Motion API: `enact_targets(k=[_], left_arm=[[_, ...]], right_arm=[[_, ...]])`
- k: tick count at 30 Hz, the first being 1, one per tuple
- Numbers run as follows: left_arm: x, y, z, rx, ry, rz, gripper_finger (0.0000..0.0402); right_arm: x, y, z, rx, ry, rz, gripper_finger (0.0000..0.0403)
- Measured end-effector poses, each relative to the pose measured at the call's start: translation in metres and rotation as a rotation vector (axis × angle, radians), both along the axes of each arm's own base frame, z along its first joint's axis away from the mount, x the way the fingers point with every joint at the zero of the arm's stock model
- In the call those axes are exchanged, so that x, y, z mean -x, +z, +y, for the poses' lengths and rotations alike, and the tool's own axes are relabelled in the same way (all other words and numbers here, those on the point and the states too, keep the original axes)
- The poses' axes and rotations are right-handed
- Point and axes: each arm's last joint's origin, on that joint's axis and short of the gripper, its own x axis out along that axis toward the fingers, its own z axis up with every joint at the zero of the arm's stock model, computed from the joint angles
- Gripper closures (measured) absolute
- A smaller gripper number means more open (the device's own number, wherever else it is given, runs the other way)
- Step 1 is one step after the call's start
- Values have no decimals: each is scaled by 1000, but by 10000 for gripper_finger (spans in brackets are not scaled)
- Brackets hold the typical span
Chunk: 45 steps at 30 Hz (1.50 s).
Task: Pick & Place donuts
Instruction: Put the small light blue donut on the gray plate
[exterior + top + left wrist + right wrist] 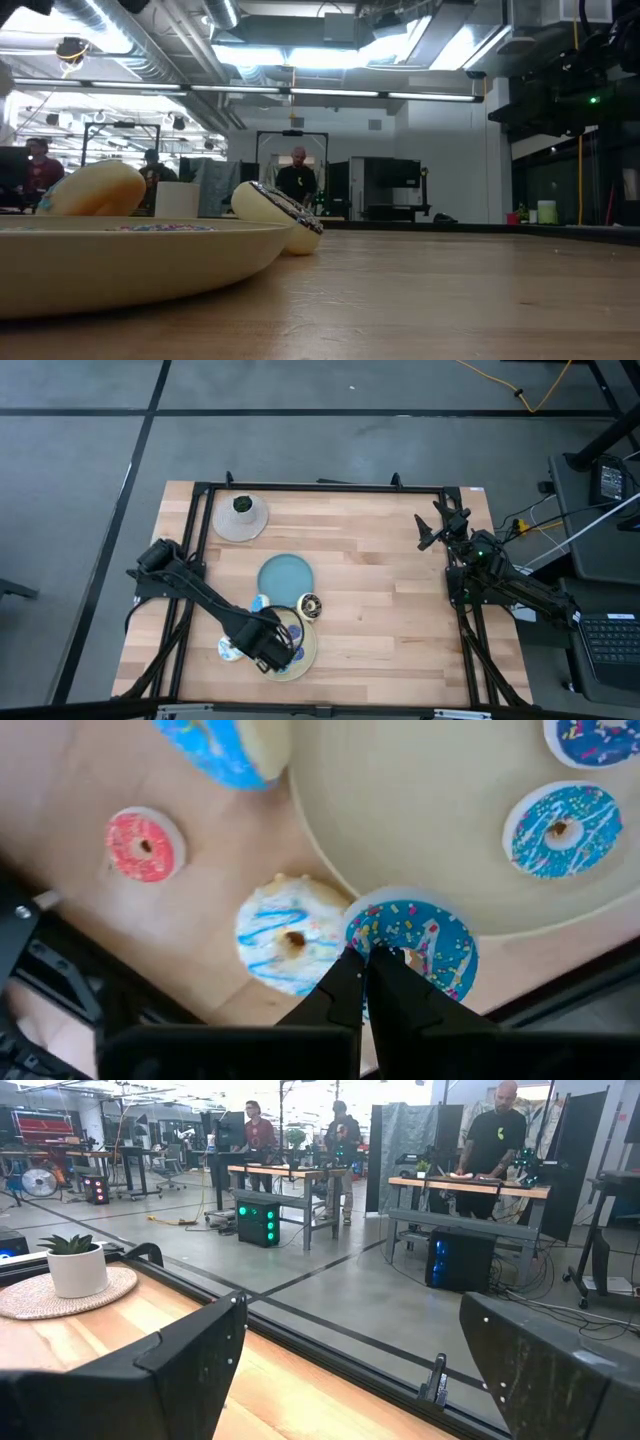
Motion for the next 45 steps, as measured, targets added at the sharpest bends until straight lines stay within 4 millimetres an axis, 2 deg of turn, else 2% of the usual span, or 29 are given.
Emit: enact_targets(k=[13,31,37,45], left_arm=[[-25,-42,-16,-16,-8,21,398],[-51,-57,18,-91,6,-20,398],[-56,-73,20,-100,-14,25,398],[-59,-75,30,-135,3,20,398]], right_arm=[[0,0,0,0,0,0,38],[0,0,0,0,0,0,38],[0,0,0,0,0,0,38],[0,0,0,0,0,0,38]])
